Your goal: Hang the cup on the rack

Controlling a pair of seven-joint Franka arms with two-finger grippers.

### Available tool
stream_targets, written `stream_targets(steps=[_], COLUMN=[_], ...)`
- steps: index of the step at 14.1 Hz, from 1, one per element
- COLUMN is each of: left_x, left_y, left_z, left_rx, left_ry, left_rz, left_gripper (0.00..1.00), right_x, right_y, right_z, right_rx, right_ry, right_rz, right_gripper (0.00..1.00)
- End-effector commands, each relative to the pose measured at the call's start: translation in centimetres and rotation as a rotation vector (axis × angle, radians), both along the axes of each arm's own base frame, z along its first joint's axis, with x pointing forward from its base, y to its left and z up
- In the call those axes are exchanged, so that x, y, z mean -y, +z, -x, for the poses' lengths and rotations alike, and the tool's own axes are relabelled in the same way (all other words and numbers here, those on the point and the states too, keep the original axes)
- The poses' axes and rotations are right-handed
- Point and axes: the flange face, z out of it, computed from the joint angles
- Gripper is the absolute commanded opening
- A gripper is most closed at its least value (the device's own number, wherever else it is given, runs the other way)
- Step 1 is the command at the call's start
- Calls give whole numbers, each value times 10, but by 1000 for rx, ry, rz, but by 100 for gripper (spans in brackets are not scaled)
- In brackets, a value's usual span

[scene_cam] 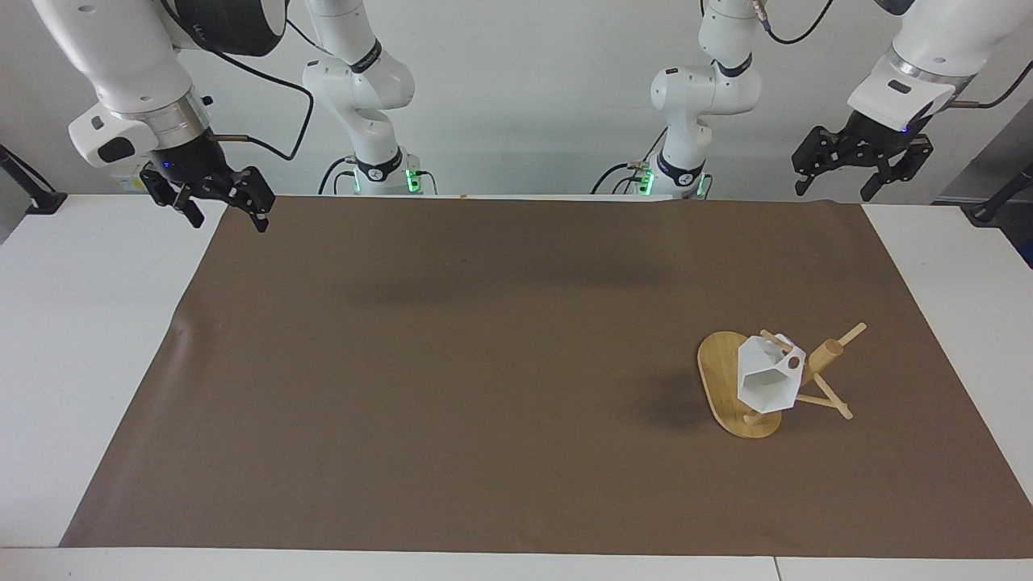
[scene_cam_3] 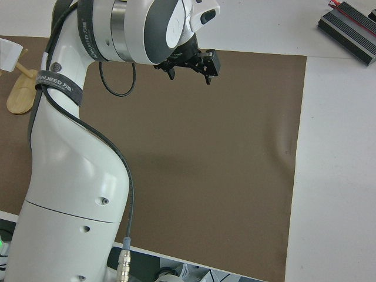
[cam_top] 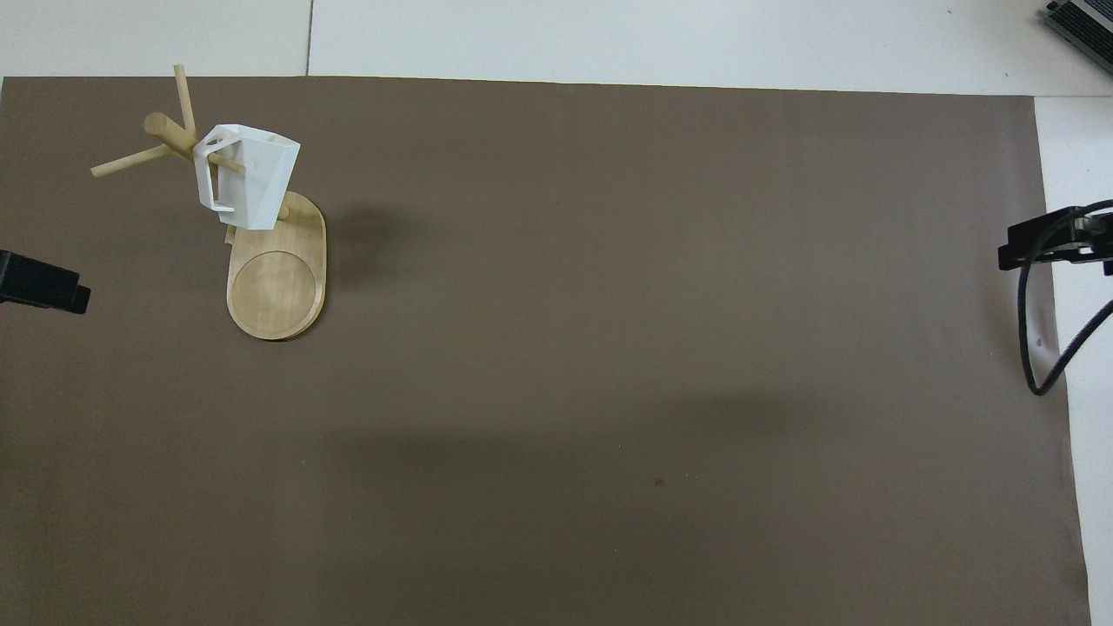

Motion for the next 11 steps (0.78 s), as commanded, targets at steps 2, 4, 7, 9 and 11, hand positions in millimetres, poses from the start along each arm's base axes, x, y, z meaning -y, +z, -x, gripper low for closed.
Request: stream_targets(steps=[2, 4, 7, 9, 11], left_x=[-8, -8, -5, -5, -7], left_y=[-2, -2, -2, -2, -3], left_z=[7, 6, 7, 7, 7], left_rx=[-15, -13, -15, -15, -15], left_ry=[7, 6, 6, 6, 7], left_rz=[-10, -12, -12, -12, -12], left_gripper=[100, 100, 100, 100, 100], right_x=[4, 9, 8, 8, 9], right_y=[-1, -1, -1, -1, -1], right_z=[2, 3, 3, 2, 2], right_rx=[8, 9, 9, 14, 16], right_ry=[25, 17, 22, 66, 93], right_rz=[21, 12, 7, 8, 9], right_gripper=[100, 100, 100, 100, 100])
